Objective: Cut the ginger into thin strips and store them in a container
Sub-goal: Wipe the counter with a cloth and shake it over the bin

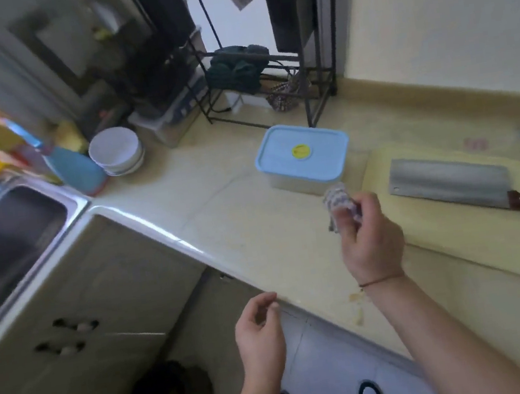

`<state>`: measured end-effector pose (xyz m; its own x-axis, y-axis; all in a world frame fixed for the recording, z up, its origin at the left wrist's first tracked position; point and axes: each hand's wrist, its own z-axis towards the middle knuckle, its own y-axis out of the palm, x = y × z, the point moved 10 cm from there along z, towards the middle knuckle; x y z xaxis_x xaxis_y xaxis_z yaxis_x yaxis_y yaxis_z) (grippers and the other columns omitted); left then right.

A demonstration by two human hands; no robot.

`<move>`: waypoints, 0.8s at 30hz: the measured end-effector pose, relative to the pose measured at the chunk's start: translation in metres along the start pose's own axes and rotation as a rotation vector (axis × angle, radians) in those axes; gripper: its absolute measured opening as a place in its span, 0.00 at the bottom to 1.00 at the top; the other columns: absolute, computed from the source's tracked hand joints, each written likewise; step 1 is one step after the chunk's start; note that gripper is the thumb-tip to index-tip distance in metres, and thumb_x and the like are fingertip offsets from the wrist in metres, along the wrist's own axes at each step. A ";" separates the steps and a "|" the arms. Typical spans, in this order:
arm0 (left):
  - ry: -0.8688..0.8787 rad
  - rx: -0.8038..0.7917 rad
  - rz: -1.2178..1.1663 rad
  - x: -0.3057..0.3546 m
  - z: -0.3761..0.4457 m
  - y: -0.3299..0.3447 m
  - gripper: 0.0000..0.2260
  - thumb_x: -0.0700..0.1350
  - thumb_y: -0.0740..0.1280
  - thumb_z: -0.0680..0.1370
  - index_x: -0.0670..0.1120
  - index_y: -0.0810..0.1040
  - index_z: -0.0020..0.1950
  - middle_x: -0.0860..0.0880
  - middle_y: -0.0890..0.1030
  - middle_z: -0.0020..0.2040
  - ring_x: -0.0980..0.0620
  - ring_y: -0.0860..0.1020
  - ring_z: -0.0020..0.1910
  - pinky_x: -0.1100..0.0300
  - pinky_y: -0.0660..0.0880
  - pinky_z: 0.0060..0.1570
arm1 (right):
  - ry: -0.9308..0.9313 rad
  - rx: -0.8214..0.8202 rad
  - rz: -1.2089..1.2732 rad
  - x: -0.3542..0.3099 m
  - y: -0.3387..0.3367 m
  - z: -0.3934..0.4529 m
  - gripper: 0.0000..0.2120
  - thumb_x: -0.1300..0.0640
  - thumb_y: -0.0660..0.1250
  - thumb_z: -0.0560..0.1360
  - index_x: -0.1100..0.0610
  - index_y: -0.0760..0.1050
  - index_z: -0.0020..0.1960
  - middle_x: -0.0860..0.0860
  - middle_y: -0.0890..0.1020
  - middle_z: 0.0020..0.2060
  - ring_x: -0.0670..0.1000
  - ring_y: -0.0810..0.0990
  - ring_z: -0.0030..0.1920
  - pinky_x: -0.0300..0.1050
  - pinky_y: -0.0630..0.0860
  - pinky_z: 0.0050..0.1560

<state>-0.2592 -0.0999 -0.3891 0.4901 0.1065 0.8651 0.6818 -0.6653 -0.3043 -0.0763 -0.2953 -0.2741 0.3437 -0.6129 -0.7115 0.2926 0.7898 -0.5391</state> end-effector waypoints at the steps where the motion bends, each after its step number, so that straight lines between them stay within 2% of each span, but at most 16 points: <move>1: -0.014 0.032 -0.026 0.000 -0.003 -0.003 0.11 0.34 0.68 0.79 0.48 0.84 0.45 0.51 0.85 0.41 0.58 0.79 0.40 0.65 0.74 0.44 | -0.167 -0.063 0.030 -0.028 0.025 0.016 0.17 0.40 0.58 0.83 0.53 0.72 0.53 0.56 0.84 0.33 0.61 0.83 0.31 0.45 0.74 0.28; 2: -0.024 0.061 -0.048 0.001 -0.007 -0.005 0.11 0.34 0.68 0.79 0.48 0.84 0.45 0.52 0.85 0.39 0.60 0.79 0.38 0.64 0.74 0.44 | -0.319 -0.195 0.042 -0.052 0.064 0.027 0.18 0.38 0.57 0.83 0.52 0.73 0.54 0.56 0.85 0.35 0.60 0.84 0.33 0.45 0.75 0.29; 3: -0.029 0.084 -0.062 0.002 -0.010 -0.008 0.12 0.34 0.68 0.78 0.49 0.85 0.44 0.53 0.85 0.38 0.61 0.79 0.37 0.63 0.75 0.44 | -0.421 -0.389 0.010 -0.072 0.110 0.030 0.19 0.39 0.59 0.82 0.53 0.75 0.58 0.57 0.86 0.41 0.60 0.86 0.39 0.47 0.79 0.36; 4: -0.025 0.097 -0.065 0.003 -0.012 -0.010 0.13 0.34 0.68 0.78 0.50 0.85 0.42 0.53 0.85 0.37 0.61 0.79 0.36 0.62 0.76 0.44 | -0.472 -0.614 -0.057 -0.081 0.159 0.025 0.21 0.41 0.60 0.81 0.53 0.76 0.65 0.58 0.86 0.52 0.60 0.86 0.51 0.51 0.80 0.48; 5: -0.011 0.104 -0.062 0.004 -0.014 -0.012 0.15 0.33 0.68 0.78 0.52 0.85 0.40 0.53 0.85 0.37 0.60 0.79 0.37 0.62 0.76 0.44 | -0.479 -0.846 -0.178 -0.079 0.205 0.015 0.22 0.43 0.61 0.82 0.52 0.74 0.72 0.57 0.82 0.66 0.60 0.81 0.65 0.53 0.75 0.64; 6: 0.007 0.109 -0.061 0.007 -0.016 -0.015 0.16 0.33 0.68 0.78 0.53 0.85 0.39 0.53 0.85 0.37 0.59 0.80 0.37 0.63 0.76 0.44 | -0.480 -1.012 -0.269 -0.072 0.239 0.005 0.23 0.45 0.62 0.83 0.51 0.71 0.76 0.55 0.74 0.75 0.58 0.71 0.76 0.51 0.66 0.75; 7: 0.022 0.117 -0.063 0.011 -0.017 -0.017 0.16 0.33 0.68 0.78 0.53 0.85 0.39 0.53 0.84 0.37 0.59 0.80 0.37 0.64 0.76 0.44 | -0.510 -1.082 -0.314 -0.070 0.260 0.000 0.23 0.46 0.62 0.84 0.49 0.70 0.77 0.53 0.69 0.79 0.55 0.63 0.81 0.49 0.58 0.79; 9: 0.036 0.147 -0.077 0.012 -0.016 -0.024 0.15 0.32 0.68 0.78 0.51 0.84 0.41 0.52 0.84 0.37 0.58 0.80 0.38 0.65 0.76 0.43 | -0.571 -1.087 -0.289 -0.070 0.271 -0.002 0.22 0.50 0.61 0.85 0.48 0.69 0.78 0.50 0.66 0.81 0.52 0.58 0.83 0.47 0.56 0.81; 12: -0.013 0.198 -0.103 -0.004 -0.012 -0.030 0.13 0.31 0.66 0.78 0.48 0.84 0.42 0.52 0.83 0.36 0.57 0.79 0.37 0.66 0.75 0.42 | -0.641 -1.142 -0.239 -0.057 0.236 -0.016 0.19 0.52 0.62 0.85 0.47 0.74 0.76 0.48 0.67 0.81 0.50 0.66 0.80 0.47 0.66 0.76; 14: -0.056 0.210 -0.132 -0.021 -0.010 -0.031 0.13 0.31 0.66 0.79 0.47 0.83 0.42 0.53 0.83 0.35 0.55 0.79 0.37 0.65 0.75 0.40 | -0.703 -1.144 -0.175 -0.036 0.194 -0.020 0.15 0.54 0.67 0.83 0.48 0.81 0.69 0.49 0.75 0.75 0.52 0.77 0.73 0.47 0.75 0.68; 16: -0.087 0.210 -0.136 -0.039 -0.009 -0.032 0.12 0.31 0.65 0.79 0.46 0.83 0.44 0.53 0.82 0.36 0.53 0.79 0.37 0.63 0.75 0.41 | -0.726 -1.036 -0.108 -0.009 0.146 -0.014 0.13 0.59 0.72 0.74 0.51 0.87 0.57 0.53 0.86 0.61 0.55 0.88 0.57 0.44 0.81 0.52; 18: -0.124 0.196 -0.127 -0.061 -0.008 -0.033 0.11 0.31 0.65 0.79 0.44 0.83 0.45 0.51 0.83 0.37 0.52 0.79 0.36 0.62 0.75 0.41 | -0.623 -0.975 -0.112 0.025 0.110 -0.009 0.15 0.61 0.71 0.68 0.54 0.88 0.53 0.54 0.89 0.53 0.57 0.90 0.47 0.44 0.79 0.47; 20: -0.179 0.183 -0.114 -0.085 -0.010 -0.037 0.11 0.31 0.65 0.80 0.43 0.82 0.45 0.48 0.83 0.39 0.51 0.79 0.36 0.60 0.74 0.40 | -0.536 -0.964 -0.164 0.030 0.089 -0.008 0.13 0.58 0.67 0.72 0.56 0.87 0.53 0.56 0.89 0.49 0.61 0.89 0.45 0.49 0.81 0.40; 22: -0.260 0.170 -0.115 -0.111 -0.011 -0.041 0.10 0.31 0.64 0.80 0.43 0.82 0.46 0.44 0.83 0.41 0.50 0.78 0.35 0.59 0.73 0.39 | -0.410 -0.919 -0.171 0.032 0.076 -0.002 0.16 0.51 0.60 0.76 0.56 0.84 0.53 0.57 0.88 0.47 0.63 0.87 0.45 0.53 0.79 0.43; 24: -0.378 0.180 -0.149 -0.141 -0.013 -0.050 0.09 0.32 0.64 0.81 0.41 0.81 0.47 0.43 0.82 0.42 0.50 0.78 0.34 0.59 0.73 0.37 | -0.318 -0.754 -0.157 0.031 0.048 0.007 0.18 0.51 0.58 0.77 0.57 0.83 0.54 0.59 0.87 0.46 0.64 0.85 0.44 0.53 0.77 0.42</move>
<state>-0.3691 -0.0913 -0.4910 0.5208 0.4766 0.7083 0.8272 -0.4866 -0.2809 -0.0456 -0.2764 -0.3187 0.6175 -0.6051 -0.5026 -0.2795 0.4285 -0.8592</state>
